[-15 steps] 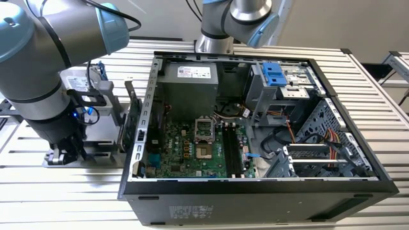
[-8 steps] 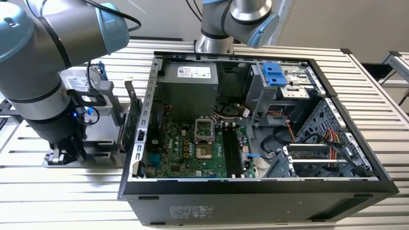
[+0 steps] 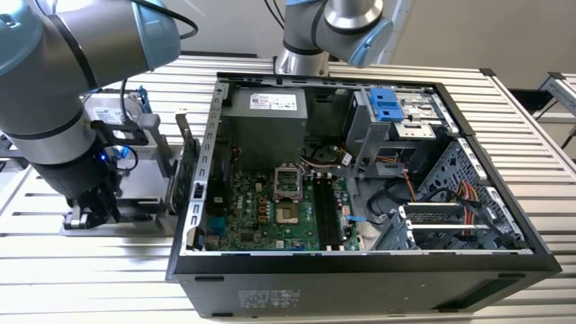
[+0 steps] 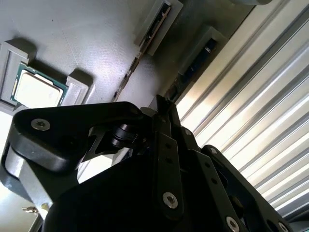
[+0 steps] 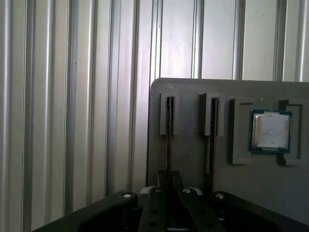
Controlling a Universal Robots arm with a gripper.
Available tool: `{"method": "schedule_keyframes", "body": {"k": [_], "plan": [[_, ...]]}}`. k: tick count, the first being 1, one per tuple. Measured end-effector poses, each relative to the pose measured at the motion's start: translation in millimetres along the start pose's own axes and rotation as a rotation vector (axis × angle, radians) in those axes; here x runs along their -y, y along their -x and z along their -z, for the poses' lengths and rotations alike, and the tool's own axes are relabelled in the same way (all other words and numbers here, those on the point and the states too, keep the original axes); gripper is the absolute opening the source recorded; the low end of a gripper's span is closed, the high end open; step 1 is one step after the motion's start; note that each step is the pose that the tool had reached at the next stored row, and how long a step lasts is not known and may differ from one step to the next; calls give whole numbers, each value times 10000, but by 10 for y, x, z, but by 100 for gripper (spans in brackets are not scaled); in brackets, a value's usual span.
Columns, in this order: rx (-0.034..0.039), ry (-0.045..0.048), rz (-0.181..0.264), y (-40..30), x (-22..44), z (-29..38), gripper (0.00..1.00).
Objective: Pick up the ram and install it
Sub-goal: 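Pick up the ram and move it above insertion slot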
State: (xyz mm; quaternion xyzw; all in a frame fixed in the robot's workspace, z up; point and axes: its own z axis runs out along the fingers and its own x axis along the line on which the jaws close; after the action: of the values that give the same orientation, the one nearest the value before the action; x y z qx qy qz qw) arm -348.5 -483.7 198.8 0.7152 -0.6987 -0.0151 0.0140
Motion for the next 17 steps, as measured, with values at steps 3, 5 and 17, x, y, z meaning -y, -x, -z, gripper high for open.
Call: {"method": "schedule_keyframes", "body": {"k": [3,5,17], "plan": [[0,0,0,0,-1,29,0],[1,0,0,0,-2,47,0],[1,-31,1,0,-6,150,0]]}}
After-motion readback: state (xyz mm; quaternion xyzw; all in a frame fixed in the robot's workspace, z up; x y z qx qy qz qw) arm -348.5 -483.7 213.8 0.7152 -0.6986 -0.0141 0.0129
